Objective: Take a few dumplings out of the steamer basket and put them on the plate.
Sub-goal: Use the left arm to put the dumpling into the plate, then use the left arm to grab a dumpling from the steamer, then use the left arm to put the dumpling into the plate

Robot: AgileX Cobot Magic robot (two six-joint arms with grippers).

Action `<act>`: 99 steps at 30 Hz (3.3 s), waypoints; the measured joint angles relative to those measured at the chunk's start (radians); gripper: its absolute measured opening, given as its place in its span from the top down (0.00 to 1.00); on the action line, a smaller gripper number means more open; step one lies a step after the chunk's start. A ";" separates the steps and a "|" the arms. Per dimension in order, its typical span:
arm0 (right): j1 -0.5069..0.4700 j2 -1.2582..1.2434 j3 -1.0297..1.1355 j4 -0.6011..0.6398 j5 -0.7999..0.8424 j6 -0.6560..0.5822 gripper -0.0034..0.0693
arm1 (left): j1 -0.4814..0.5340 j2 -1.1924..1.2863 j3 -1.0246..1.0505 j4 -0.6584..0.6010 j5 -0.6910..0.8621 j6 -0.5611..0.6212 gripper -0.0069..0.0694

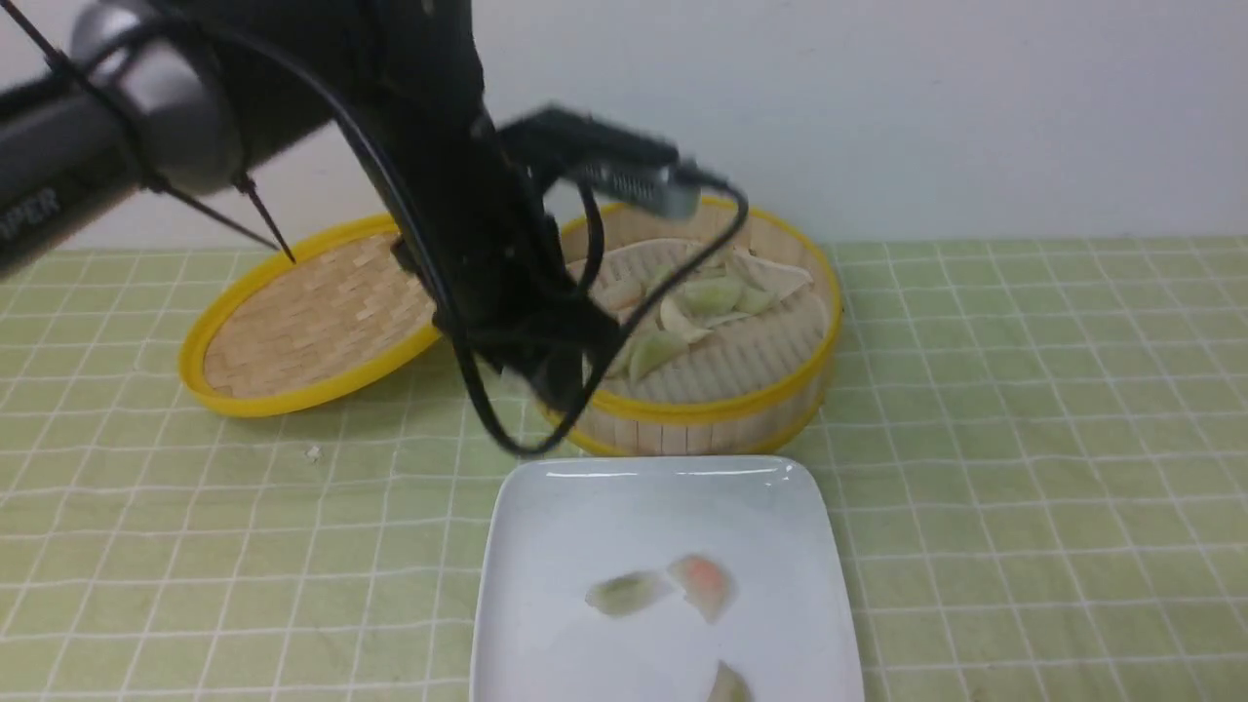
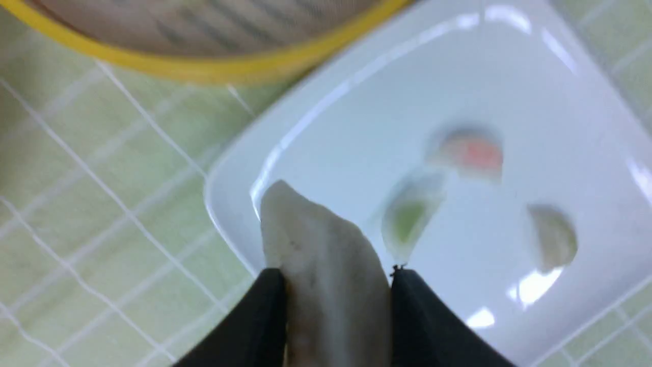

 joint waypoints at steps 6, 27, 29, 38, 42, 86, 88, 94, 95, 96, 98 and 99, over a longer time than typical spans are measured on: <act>0.000 0.000 0.000 0.000 0.000 0.000 0.97 | -0.049 0.101 0.099 0.035 -0.092 0.056 0.61; 0.000 0.000 0.000 0.001 0.000 0.000 0.97 | -0.057 0.206 -0.240 0.304 -0.371 -0.140 0.27; 0.000 0.000 0.000 0.001 0.000 0.000 0.97 | -0.050 0.245 -0.263 0.311 -0.387 -0.151 0.28; 0.000 0.000 0.000 0.001 0.000 -0.001 0.97 | -0.034 0.451 -0.303 0.317 -0.406 -0.158 0.28; 0.000 0.000 0.000 0.001 0.000 -0.001 0.97 | -0.034 0.475 -0.313 0.325 -0.416 -0.160 0.29; 0.000 0.000 0.000 0.003 0.000 -0.001 0.97 | -0.096 -0.023 0.349 -0.106 -0.100 -0.049 0.68; 0.000 0.000 0.000 0.003 0.000 -0.001 0.97 | -0.097 0.000 0.349 -0.106 -0.128 -0.048 0.65; 0.000 0.000 0.000 0.003 0.000 -0.001 0.97 | -0.098 0.021 0.349 -0.105 -0.145 -0.045 0.49; 0.000 0.000 0.000 0.003 0.000 -0.001 0.97 | -0.098 0.021 0.349 -0.105 -0.146 -0.044 0.46; 0.000 0.000 0.000 0.003 0.000 -0.001 0.97 | -0.098 0.021 0.349 -0.105 -0.146 -0.043 0.40; 0.000 0.000 0.000 0.003 0.000 -0.001 0.97 | -0.098 0.021 0.345 -0.105 -0.146 -0.043 0.34; 0.000 0.000 0.000 0.003 0.000 -0.001 0.97 | -0.098 0.021 0.342 -0.105 -0.146 -0.043 0.33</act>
